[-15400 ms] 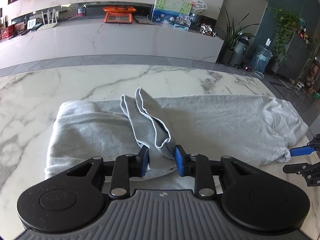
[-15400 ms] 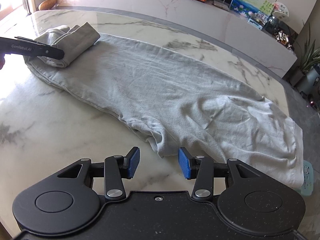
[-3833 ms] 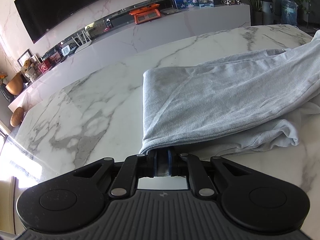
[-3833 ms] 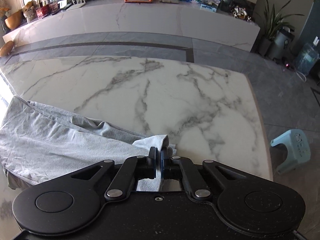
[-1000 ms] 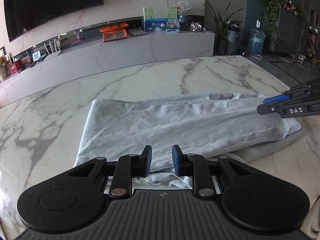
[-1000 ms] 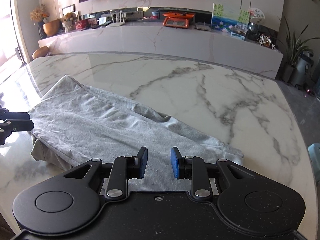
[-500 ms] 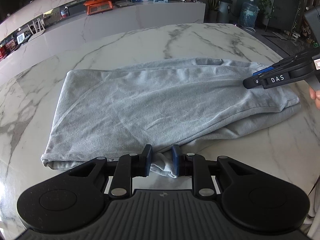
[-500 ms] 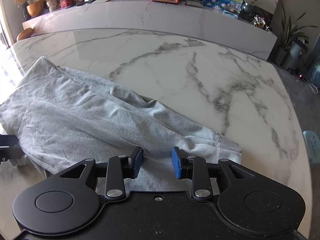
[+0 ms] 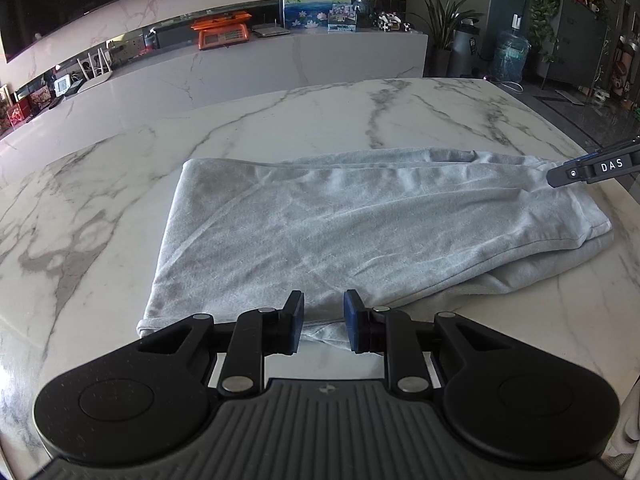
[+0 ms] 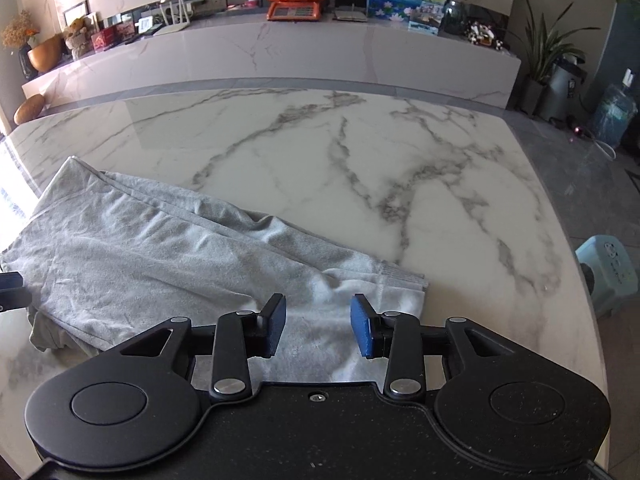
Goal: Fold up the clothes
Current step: 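Move the right gripper to the end of the folded sweatshirt and grasp it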
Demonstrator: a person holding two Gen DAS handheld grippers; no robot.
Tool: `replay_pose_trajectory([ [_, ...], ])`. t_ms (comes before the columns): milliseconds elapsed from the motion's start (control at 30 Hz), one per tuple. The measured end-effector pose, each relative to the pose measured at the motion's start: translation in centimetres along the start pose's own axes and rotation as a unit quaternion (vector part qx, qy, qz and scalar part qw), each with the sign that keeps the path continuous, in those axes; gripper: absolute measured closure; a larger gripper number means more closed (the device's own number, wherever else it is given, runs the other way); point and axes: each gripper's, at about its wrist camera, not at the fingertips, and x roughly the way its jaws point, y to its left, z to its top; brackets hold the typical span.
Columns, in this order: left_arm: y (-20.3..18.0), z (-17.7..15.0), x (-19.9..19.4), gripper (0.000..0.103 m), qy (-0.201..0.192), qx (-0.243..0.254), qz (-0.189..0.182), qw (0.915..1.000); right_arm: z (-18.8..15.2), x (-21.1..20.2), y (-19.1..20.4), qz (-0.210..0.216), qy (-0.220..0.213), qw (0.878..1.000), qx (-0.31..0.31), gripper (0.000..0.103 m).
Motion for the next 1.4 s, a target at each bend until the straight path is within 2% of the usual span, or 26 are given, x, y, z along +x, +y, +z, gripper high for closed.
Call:
replay_pose_trajectory([
  [233, -1.5, -0.2, -0.3, 0.083, -0.005, 0.019, -0.005, 0.9998, -2.5, 0.1, -3.2, -0.007, 0.024, 0.995, 0.093, 0.056],
  [300, -2.3, -0.2, -0.2, 0.083, -0.007, 0.032, -0.008, 0.9994, -3.2, 0.2, -3.8, 0.002, 0.030, 0.993, 0.117, 0.053],
  [767, -6.1, 0.2, 0.4, 0.083, -0.013, 0.047, -0.037, 0.9981, -4.9, -0.2, -5.3, 0.055, 0.030, 0.975, 0.215, 0.051],
  [1033, -6.2, 0.3, 0.3, 0.083, -0.025, 0.055, -0.041, 0.9973, -5.3, -0.6, -5.2, 0.055, 0.041, 0.975, 0.213, 0.051],
  [1200, -5.7, 1.1, 0.9, 0.083, -0.029, 0.040, -0.038, 0.9981, -5.2, -0.5, -4.6, 0.045, 0.046, 0.977, 0.205, 0.050],
  [1400, -5.4, 1.0, 3.0, 0.083, -0.003, 0.038, -0.034, 0.9987, -4.8, -0.3, -3.5, 0.028, 0.054, 0.984, 0.170, 0.049],
])
